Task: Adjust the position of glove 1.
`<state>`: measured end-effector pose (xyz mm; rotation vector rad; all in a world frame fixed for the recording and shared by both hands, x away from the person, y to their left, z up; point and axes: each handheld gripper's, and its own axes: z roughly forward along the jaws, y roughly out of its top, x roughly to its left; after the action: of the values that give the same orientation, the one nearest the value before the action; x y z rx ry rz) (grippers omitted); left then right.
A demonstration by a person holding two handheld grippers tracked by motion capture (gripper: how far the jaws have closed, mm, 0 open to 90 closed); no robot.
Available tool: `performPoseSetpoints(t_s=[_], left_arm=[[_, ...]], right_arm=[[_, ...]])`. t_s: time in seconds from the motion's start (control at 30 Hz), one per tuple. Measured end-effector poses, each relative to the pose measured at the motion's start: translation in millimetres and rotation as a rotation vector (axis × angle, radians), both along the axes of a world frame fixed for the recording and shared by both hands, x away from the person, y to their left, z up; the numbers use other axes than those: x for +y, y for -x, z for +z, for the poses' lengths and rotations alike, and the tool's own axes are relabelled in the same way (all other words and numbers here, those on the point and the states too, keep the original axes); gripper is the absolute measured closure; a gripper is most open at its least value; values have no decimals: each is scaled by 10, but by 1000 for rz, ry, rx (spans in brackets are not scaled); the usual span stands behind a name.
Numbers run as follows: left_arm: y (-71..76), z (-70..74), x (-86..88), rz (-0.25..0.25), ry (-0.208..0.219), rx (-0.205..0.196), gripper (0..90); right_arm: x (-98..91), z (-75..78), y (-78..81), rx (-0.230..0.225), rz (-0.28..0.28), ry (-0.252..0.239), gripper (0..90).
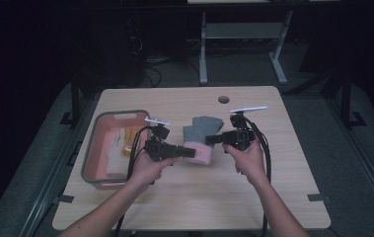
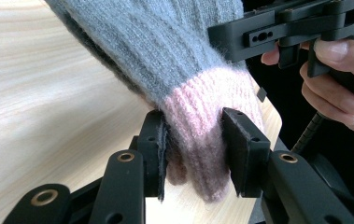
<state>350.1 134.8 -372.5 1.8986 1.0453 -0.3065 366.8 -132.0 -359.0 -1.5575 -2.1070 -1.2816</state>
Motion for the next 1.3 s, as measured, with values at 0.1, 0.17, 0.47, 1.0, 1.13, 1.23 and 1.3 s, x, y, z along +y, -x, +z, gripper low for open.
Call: performPoseSetpoints(t_s=[0.1, 0.17, 0.47, 1.0, 1.13, 1.23, 1.3], left_arm=[[2, 15, 60, 6, -2, -6, 618], [4, 28, 96, 10, -3, -6, 618], [8, 92, 231, 26, -3, -15, 618], [0, 139, 448, 62, -8, -13, 619], [0, 147, 478, 67, -9, -12, 618], [-2, 157, 503, 71, -9, -14, 618], [-2, 167, 522, 75, -7, -15, 618]], right_arm=[[59, 13, -22, 3, 9, 0, 779], [98, 22, -35, 2, 17, 3, 779], [234, 83, -87, -5, 39, 0, 779], [469, 129, -177, -9, 74, 5, 778], [505, 142, -188, -5, 79, 5, 778], [534, 154, -198, -7, 84, 9, 778], [554, 167, -208, -10, 87, 11, 778]])
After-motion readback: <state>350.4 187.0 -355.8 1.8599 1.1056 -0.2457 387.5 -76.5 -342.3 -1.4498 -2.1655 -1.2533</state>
